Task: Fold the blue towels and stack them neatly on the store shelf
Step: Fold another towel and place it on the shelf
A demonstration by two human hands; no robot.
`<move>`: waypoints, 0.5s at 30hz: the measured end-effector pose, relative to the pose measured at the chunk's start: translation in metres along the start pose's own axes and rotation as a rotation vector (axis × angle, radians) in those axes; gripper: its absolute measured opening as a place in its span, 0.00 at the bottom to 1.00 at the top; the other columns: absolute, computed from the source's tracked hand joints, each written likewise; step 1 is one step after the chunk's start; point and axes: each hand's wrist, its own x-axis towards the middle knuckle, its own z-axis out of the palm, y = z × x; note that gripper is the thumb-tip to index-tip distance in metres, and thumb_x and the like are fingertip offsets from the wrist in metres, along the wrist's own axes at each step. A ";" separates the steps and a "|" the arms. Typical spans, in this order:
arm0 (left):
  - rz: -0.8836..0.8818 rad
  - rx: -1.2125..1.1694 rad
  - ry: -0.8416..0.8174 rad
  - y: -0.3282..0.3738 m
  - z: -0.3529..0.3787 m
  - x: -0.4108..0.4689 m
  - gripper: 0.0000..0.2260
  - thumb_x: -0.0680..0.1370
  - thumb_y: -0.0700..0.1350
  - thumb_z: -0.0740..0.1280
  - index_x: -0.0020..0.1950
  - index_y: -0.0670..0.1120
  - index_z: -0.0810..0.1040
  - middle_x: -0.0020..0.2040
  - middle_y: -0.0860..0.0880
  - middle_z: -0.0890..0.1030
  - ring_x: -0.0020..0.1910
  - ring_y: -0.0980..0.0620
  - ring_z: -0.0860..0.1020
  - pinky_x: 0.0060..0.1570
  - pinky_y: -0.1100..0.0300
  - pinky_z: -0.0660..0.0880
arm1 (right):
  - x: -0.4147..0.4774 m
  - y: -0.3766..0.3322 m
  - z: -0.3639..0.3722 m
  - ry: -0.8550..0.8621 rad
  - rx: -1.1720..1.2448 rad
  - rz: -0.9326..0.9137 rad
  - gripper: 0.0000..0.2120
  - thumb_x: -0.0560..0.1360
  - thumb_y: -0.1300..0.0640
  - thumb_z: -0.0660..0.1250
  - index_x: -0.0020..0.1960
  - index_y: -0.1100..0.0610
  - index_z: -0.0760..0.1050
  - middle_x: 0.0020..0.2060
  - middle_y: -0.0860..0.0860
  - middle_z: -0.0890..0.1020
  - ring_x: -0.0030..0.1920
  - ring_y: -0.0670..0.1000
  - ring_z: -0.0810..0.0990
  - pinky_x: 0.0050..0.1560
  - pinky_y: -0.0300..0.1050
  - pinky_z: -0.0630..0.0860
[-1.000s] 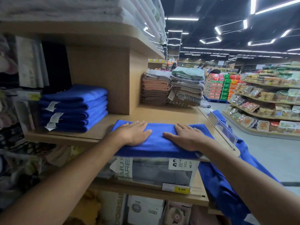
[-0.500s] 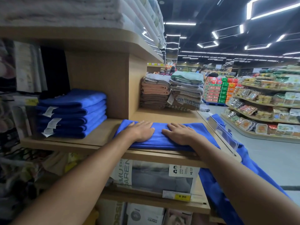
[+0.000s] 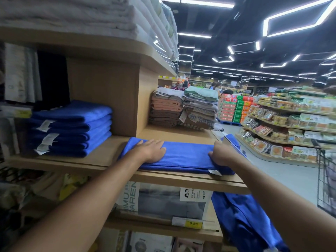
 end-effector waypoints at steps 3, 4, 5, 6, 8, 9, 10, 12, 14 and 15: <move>-0.002 -0.001 0.003 0.000 -0.001 -0.001 0.27 0.84 0.56 0.44 0.83 0.52 0.49 0.83 0.55 0.50 0.81 0.54 0.49 0.79 0.45 0.45 | 0.004 -0.007 -0.019 -0.094 0.053 0.060 0.12 0.79 0.53 0.67 0.55 0.61 0.73 0.55 0.58 0.80 0.48 0.57 0.78 0.38 0.44 0.72; -0.001 -0.001 0.002 0.000 -0.001 -0.001 0.27 0.84 0.56 0.44 0.83 0.52 0.49 0.83 0.54 0.50 0.81 0.54 0.49 0.79 0.45 0.45 | 0.005 -0.010 -0.024 -0.127 0.108 0.096 0.14 0.78 0.54 0.70 0.57 0.62 0.74 0.53 0.57 0.79 0.48 0.57 0.77 0.37 0.44 0.73; -0.001 -0.002 0.002 0.000 -0.001 -0.001 0.27 0.84 0.56 0.44 0.83 0.52 0.49 0.83 0.55 0.50 0.81 0.54 0.49 0.79 0.45 0.45 | 0.006 -0.011 -0.029 -0.156 0.161 0.137 0.16 0.76 0.54 0.72 0.58 0.62 0.73 0.52 0.57 0.77 0.49 0.57 0.77 0.40 0.45 0.76; -0.001 -0.004 0.003 -0.001 -0.001 -0.001 0.27 0.83 0.57 0.44 0.83 0.52 0.49 0.83 0.55 0.50 0.81 0.54 0.49 0.79 0.45 0.45 | 0.007 -0.011 -0.032 -0.181 0.215 0.180 0.18 0.75 0.53 0.74 0.59 0.61 0.73 0.52 0.58 0.76 0.50 0.59 0.78 0.44 0.47 0.78; -0.001 -0.008 0.012 -0.001 -0.001 -0.001 0.28 0.83 0.58 0.44 0.83 0.53 0.50 0.83 0.55 0.50 0.81 0.54 0.49 0.79 0.45 0.45 | 0.009 -0.006 -0.035 -0.251 0.407 0.256 0.22 0.73 0.54 0.77 0.60 0.61 0.70 0.56 0.59 0.75 0.56 0.62 0.79 0.53 0.52 0.80; 0.002 -0.013 0.016 -0.001 -0.001 -0.001 0.28 0.83 0.59 0.44 0.83 0.54 0.50 0.83 0.55 0.50 0.81 0.54 0.49 0.79 0.45 0.45 | 0.010 -0.001 -0.037 -0.301 0.562 0.284 0.26 0.72 0.54 0.77 0.63 0.61 0.69 0.61 0.60 0.75 0.60 0.63 0.79 0.59 0.55 0.79; 0.006 -0.023 0.016 -0.001 -0.001 -0.002 0.28 0.83 0.61 0.44 0.83 0.56 0.50 0.83 0.56 0.50 0.81 0.54 0.49 0.79 0.44 0.44 | 0.008 0.003 -0.039 -0.343 0.721 0.312 0.29 0.72 0.55 0.78 0.67 0.61 0.69 0.65 0.60 0.75 0.63 0.63 0.78 0.63 0.57 0.77; 0.015 -0.041 0.004 0.000 -0.001 -0.003 0.28 0.81 0.66 0.43 0.82 0.61 0.50 0.83 0.56 0.50 0.82 0.53 0.49 0.78 0.44 0.43 | 0.006 0.011 -0.042 -0.393 0.949 0.351 0.30 0.73 0.53 0.77 0.70 0.61 0.70 0.66 0.61 0.77 0.61 0.62 0.80 0.59 0.61 0.80; 0.016 -0.033 -0.011 0.001 -0.001 -0.004 0.29 0.80 0.69 0.44 0.81 0.65 0.50 0.83 0.55 0.50 0.82 0.53 0.48 0.78 0.43 0.43 | 0.003 0.016 -0.044 -0.414 1.076 0.370 0.26 0.75 0.51 0.75 0.68 0.60 0.73 0.61 0.60 0.81 0.52 0.60 0.83 0.45 0.55 0.83; 0.016 -0.021 -0.017 0.001 -0.001 -0.005 0.29 0.79 0.70 0.45 0.81 0.65 0.50 0.83 0.55 0.49 0.82 0.52 0.48 0.78 0.42 0.43 | 0.001 0.018 -0.045 -0.433 1.101 0.371 0.24 0.75 0.50 0.74 0.66 0.61 0.74 0.55 0.58 0.82 0.44 0.58 0.82 0.40 0.50 0.81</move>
